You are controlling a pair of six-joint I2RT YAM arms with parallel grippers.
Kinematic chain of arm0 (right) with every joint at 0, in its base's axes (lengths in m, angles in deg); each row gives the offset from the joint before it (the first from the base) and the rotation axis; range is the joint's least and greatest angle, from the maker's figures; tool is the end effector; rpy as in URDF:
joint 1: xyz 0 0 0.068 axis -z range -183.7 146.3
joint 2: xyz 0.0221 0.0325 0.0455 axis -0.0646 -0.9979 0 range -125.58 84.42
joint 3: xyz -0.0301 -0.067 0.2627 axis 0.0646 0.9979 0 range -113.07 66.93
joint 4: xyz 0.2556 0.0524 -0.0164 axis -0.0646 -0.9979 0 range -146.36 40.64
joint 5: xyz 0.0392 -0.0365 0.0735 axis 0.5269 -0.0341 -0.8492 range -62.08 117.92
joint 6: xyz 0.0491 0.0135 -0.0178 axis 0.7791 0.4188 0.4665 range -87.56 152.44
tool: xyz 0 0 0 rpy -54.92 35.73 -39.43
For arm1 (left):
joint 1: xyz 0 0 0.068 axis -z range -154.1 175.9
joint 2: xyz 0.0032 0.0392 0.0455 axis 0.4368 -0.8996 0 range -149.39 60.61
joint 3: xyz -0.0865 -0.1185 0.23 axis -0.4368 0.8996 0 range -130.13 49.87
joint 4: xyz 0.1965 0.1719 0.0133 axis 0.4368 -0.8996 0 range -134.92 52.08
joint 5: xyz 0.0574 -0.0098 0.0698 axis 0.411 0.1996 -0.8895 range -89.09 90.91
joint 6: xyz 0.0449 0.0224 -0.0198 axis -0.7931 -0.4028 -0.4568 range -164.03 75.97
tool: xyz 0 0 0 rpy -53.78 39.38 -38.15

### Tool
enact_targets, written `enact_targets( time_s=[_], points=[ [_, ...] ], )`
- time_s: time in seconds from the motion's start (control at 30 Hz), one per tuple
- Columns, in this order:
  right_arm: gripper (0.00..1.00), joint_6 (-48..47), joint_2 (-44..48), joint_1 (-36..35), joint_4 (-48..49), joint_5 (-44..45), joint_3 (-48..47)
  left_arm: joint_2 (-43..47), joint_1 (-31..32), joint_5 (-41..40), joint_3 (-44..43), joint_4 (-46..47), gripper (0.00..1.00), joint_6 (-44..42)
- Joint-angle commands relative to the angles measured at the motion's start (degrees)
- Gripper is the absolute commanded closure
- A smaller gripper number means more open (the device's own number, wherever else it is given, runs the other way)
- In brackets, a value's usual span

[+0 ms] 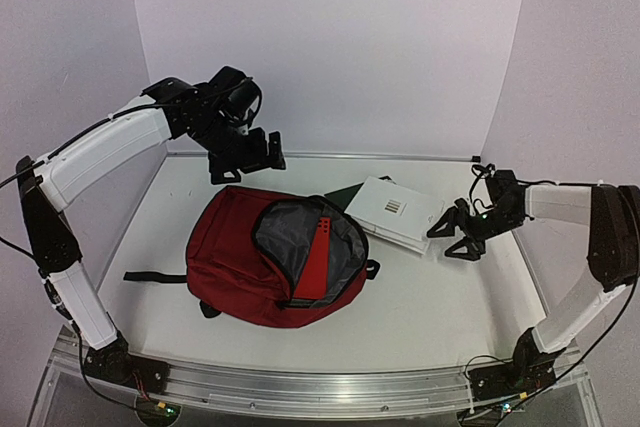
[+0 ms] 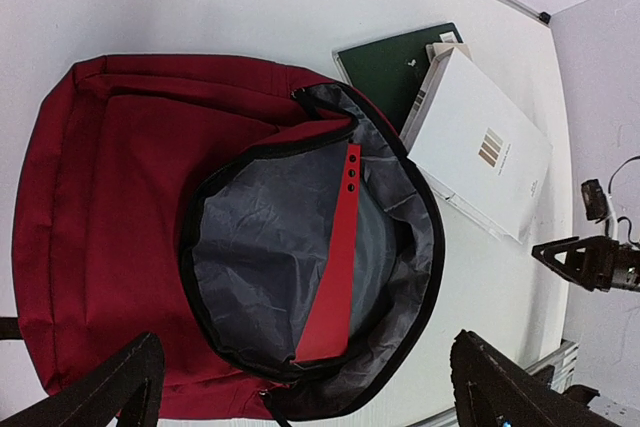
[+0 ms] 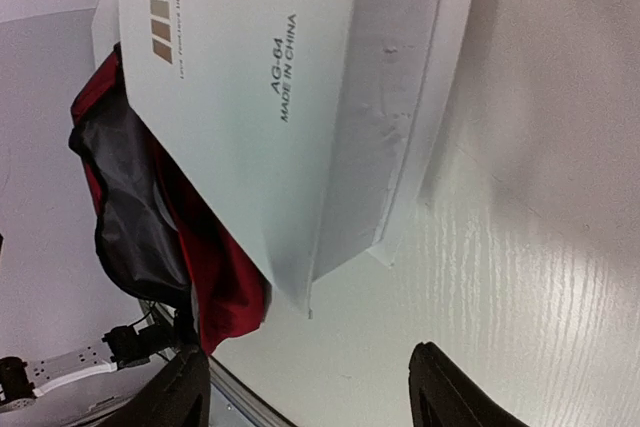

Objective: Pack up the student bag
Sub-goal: Move the book to the center of the board, then pick up the book from the center of the board.

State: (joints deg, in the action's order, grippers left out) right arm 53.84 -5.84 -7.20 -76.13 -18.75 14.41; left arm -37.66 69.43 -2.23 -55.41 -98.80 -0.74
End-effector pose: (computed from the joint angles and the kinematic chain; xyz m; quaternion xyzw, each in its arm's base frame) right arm 0.2918 0.0437 0.1861 0.0530 0.8983 0.4209 0.1146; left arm 0.2611 -0.2454 0.3757 -0.0066 0.9504 -0.1941 0.2431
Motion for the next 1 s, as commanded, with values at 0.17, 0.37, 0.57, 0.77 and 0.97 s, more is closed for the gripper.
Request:
enact_targets(
  time_s=[0.17, 0.37, 0.57, 0.77, 0.97],
  points=[
    [0.04, -34.1, -13.5, 5.8, -25.4, 8.0, -33.7, 2.4, -0.2, 1.2, -0.8, 1.9, 0.00, -3.0],
    [0.03, -54.9, -33.9, 6.0, -45.2, 5.6, -62.2, 1.9, -0.2, 0.8, -1.7, 1.6, 0.00, -3.5],
    [0.03, -57.5, -45.6, 5.7, -51.4, 0.6, -74.4, 3.1, -0.1, -0.2, -0.2, 2.1, 0.00, -1.7],
    [0.21, -58.3, -48.5, 4.9, -52.5, -1.5, -70.6, 5.0, -0.1, -1.3, 2.0, 2.8, 0.00, -0.7],
    [0.38, -63.8, -41.7, 4.0, -54.2, -3.7, -56.9, 5.2, -0.1, -1.3, 2.8, 3.1, 0.00, -0.8]
  ],
)
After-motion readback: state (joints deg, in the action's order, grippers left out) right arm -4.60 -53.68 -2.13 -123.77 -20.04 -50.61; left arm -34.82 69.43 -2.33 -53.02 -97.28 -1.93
